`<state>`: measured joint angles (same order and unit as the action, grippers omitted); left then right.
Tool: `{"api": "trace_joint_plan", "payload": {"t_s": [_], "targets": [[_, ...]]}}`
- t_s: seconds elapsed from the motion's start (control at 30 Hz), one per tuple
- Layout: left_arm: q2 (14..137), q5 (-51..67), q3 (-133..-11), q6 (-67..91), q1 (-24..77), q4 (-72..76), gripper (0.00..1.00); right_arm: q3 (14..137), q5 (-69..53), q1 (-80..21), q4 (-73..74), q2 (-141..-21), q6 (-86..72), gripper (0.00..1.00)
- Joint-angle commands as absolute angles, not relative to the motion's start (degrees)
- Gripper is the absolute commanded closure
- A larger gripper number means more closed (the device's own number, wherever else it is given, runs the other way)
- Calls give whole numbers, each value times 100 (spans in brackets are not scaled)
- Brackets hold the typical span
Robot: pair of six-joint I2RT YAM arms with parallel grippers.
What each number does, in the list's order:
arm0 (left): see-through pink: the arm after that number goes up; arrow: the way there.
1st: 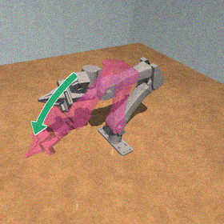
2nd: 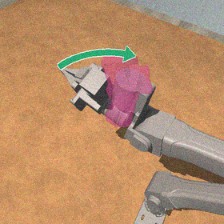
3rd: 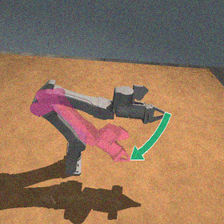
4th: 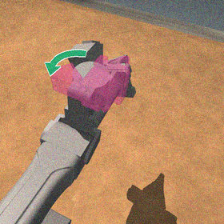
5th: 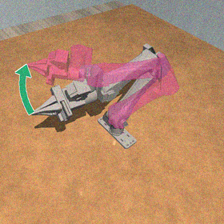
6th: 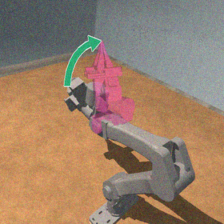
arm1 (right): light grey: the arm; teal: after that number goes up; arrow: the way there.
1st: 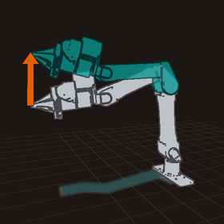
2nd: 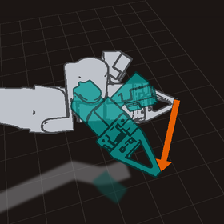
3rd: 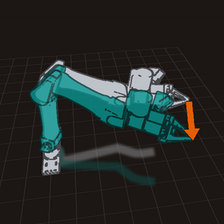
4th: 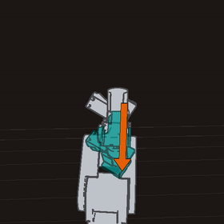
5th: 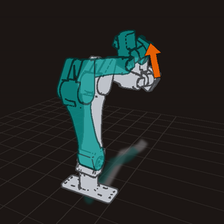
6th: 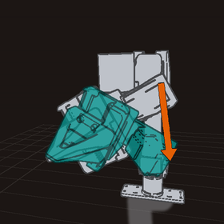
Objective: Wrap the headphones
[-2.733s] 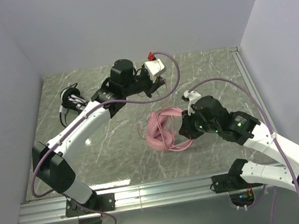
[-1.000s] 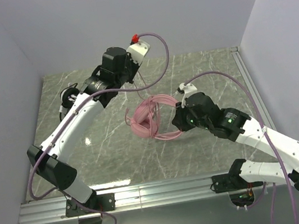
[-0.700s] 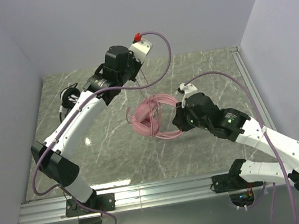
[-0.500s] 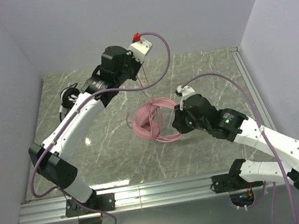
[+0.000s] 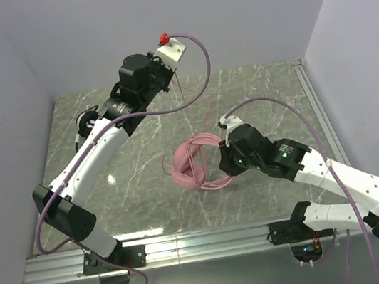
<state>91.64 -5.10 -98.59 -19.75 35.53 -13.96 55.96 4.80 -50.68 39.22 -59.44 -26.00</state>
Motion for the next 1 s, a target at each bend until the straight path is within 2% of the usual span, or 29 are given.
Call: {"api": "trace_joint_plan", "payload": {"t_s": [0.0,0.2,0.33,0.57,0.83,0.97], "targets": [[8938,-1432,-10089,-2197,3349,290,83,5520,-26,-5229,4729,-6020,-2645,100],[9000,-1582,-10494,-2119,3349,115,85,5379,-9,-5265,4719,-6108,-2707,100],[8755,-1661,-10512,-2031,3349,18,86,5431,500,-5256,4895,-6319,-2821,100],[8499,-1776,-10960,-1425,3375,-1703,87,5765,1125,-4844,4983,-6688,-2971,100],[7692,-1214,-10143,-379,3428,-2820,89,6248,1520,-3956,4939,-7302,-2786,100],[7410,-362,-9932,-44,3437,-3110,87,6547,1810,-3815,4922,-7620,-2830,100]]}}
